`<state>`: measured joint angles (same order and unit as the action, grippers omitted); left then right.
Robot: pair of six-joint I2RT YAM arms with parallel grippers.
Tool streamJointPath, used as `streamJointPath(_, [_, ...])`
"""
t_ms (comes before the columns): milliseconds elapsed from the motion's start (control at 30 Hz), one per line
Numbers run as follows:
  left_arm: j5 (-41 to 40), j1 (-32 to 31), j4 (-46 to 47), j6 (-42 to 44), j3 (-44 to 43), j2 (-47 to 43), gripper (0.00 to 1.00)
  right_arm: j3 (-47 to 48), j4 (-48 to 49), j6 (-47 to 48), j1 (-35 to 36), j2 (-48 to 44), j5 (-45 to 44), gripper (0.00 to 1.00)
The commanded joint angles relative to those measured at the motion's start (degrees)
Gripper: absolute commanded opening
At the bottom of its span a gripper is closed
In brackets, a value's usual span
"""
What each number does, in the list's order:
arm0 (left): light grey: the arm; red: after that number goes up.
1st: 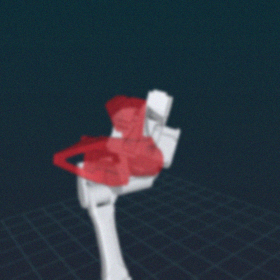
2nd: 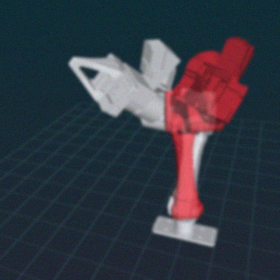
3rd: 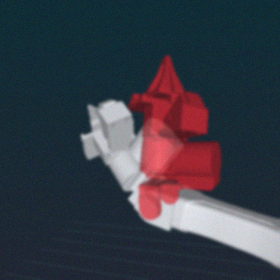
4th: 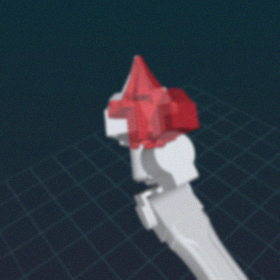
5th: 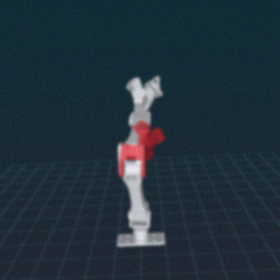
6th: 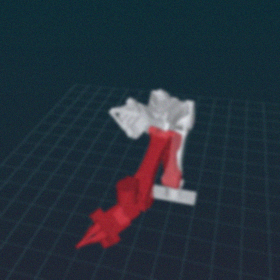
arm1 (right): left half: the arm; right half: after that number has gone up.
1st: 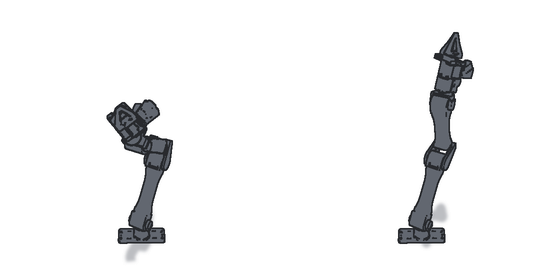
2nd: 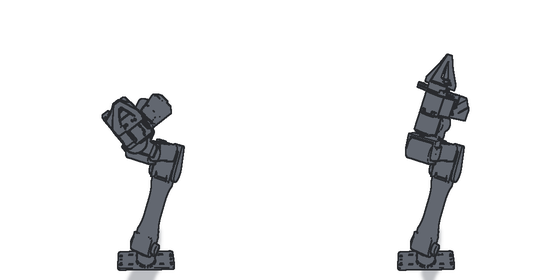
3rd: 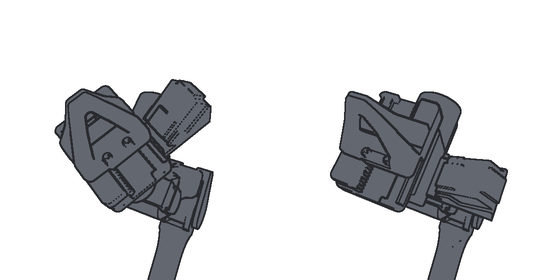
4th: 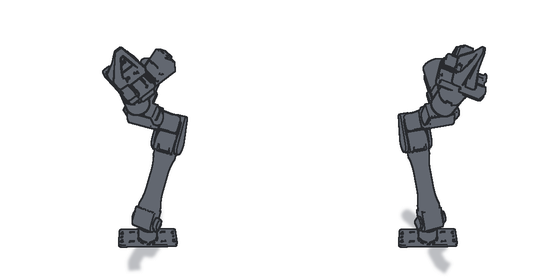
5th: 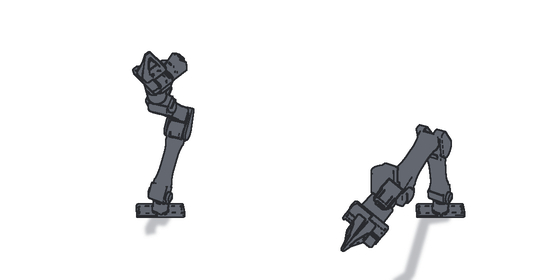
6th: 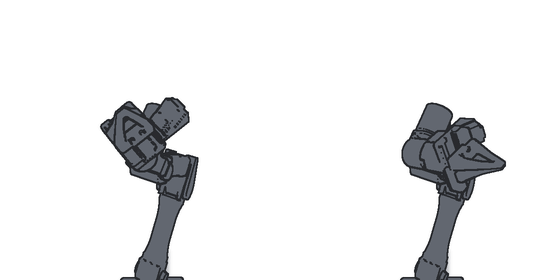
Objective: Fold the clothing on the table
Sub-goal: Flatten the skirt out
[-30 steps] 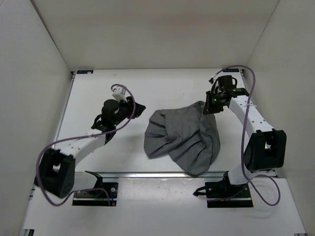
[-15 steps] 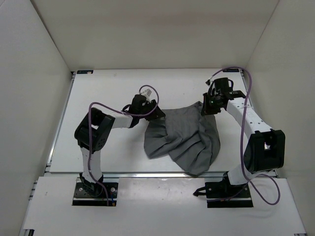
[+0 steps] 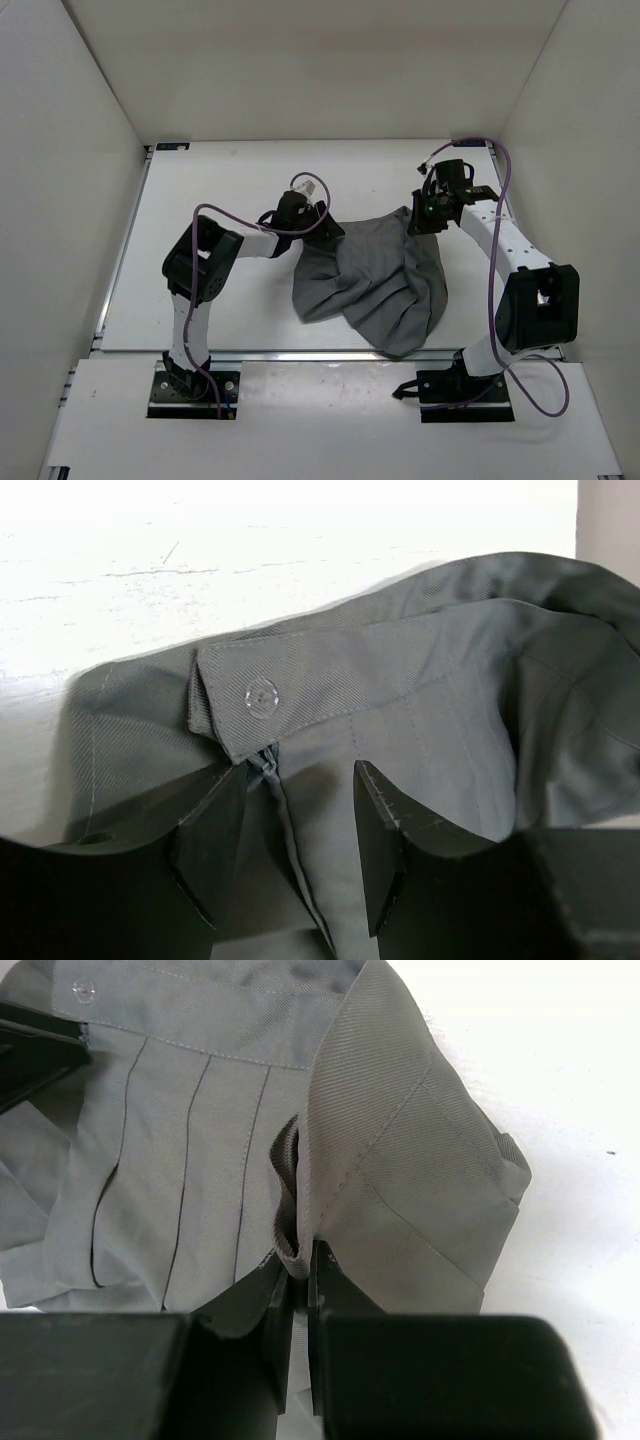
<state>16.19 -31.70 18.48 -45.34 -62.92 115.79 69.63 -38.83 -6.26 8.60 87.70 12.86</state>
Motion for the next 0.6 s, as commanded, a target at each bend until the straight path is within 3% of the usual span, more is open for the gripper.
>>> streamJointPath(0, [-1.68,-0.38,-1.34,-0.89,-2.3,0.67,0.57,-0.36,2.0,-0.16,-0.16,-2.45,0.49,0.0])
streamJointPath(233, [-0.54,-0.2,-0.03,-3.26,-3.27,3.3,0.61,-0.54,2.61,-0.24,-0.16,-2.27,0.94,0.0])
streamJointPath(333, [-0.28,-0.2,4.0,-5.62,-2.48,4.01,0.58,-1.24,2.71,-0.15,0.36,-2.27,1.2,0.0])
streamJointPath(400, [-0.01,-0.29,5.78,-6.95,-2.91,4.71,0.52,-0.98,2.79,-0.59,0.01,-2.01,1.46,0.0])
streamJointPath(567, [5.25,-0.2,11.03,-10.1,-6.16,8.48,0.24,-1.16,2.88,-0.15,0.37,-1.92,1.12,0.0])
